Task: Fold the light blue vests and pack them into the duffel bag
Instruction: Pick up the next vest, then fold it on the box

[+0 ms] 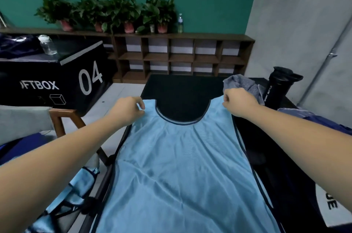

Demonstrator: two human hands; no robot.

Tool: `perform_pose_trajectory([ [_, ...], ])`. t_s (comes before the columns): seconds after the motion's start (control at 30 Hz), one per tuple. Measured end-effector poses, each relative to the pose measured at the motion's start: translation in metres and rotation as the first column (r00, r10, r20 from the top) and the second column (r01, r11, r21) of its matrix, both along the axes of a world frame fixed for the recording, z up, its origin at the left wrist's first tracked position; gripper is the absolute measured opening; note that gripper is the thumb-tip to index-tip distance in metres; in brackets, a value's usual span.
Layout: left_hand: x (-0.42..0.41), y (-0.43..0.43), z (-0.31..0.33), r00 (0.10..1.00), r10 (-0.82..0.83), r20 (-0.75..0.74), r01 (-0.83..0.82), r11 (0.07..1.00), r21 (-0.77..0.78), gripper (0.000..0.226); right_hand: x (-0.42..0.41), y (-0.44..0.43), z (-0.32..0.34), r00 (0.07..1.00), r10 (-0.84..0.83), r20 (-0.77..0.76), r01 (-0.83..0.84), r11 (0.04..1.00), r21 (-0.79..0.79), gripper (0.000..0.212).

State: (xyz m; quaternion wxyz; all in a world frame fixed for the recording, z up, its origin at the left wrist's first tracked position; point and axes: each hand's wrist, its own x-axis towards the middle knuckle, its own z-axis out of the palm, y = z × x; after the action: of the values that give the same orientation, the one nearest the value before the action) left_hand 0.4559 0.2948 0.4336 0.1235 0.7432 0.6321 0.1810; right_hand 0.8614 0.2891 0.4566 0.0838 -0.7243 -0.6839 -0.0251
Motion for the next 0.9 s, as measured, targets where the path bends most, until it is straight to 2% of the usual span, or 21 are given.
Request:
perform_pose_trajectory([
  [0.1,0.002,0.037,-0.015,0.998,0.002,-0.064,0.002,0.998,0.062,0.009,0.007,0.027,-0.008,0.998,-0.002,0.066,-0.001,0.999,0.052,0.011],
  [0.23,0.006,0.078,-0.033,0.982,-0.041,-0.185,0.055,0.996,0.072,0.044,0.012,0.057,-0.020,0.940,0.121,0.320,-0.125,0.992,-0.009,0.046],
  [0.3,0.011,0.093,-0.040,0.974,-0.048,-0.221,0.062,0.997,0.056,0.056,0.012,0.070,-0.026,0.929,0.162,0.331,-0.144,0.986,-0.079,0.056],
  [0.4,0.018,0.111,-0.047,0.983,-0.018,-0.180,0.027,0.999,0.045,0.054,0.013,0.085,-0.032,0.957,0.149,0.248,-0.122,0.985,-0.123,0.057],
  [0.5,0.018,0.128,-0.054,0.996,-0.031,-0.084,0.031,1.000,-0.006,0.026,0.017,0.096,-0.031,0.993,0.092,0.068,-0.079,0.983,-0.166,0.052],
  [0.57,0.015,0.136,-0.056,0.999,-0.036,-0.030,0.036,0.999,-0.012,0.017,0.022,0.102,-0.031,0.997,0.071,-0.008,-0.072,0.980,-0.183,0.042],
  [0.63,0.013,0.142,-0.057,0.998,-0.047,0.040,0.048,0.998,-0.030,0.019,0.026,0.106,-0.029,0.994,0.070,-0.084,-0.083,0.983,-0.163,0.031],
  [0.77,0.005,0.144,-0.056,0.962,0.000,0.272,0.028,0.995,-0.098,0.034,0.034,0.110,-0.022,0.975,0.065,-0.213,-0.082,0.994,-0.069,0.016],
  [0.9,0.001,0.143,-0.051,0.954,0.053,0.294,-0.023,0.994,-0.102,0.052,0.038,0.108,-0.022,0.969,0.077,-0.234,-0.088,0.995,-0.039,0.011],
])
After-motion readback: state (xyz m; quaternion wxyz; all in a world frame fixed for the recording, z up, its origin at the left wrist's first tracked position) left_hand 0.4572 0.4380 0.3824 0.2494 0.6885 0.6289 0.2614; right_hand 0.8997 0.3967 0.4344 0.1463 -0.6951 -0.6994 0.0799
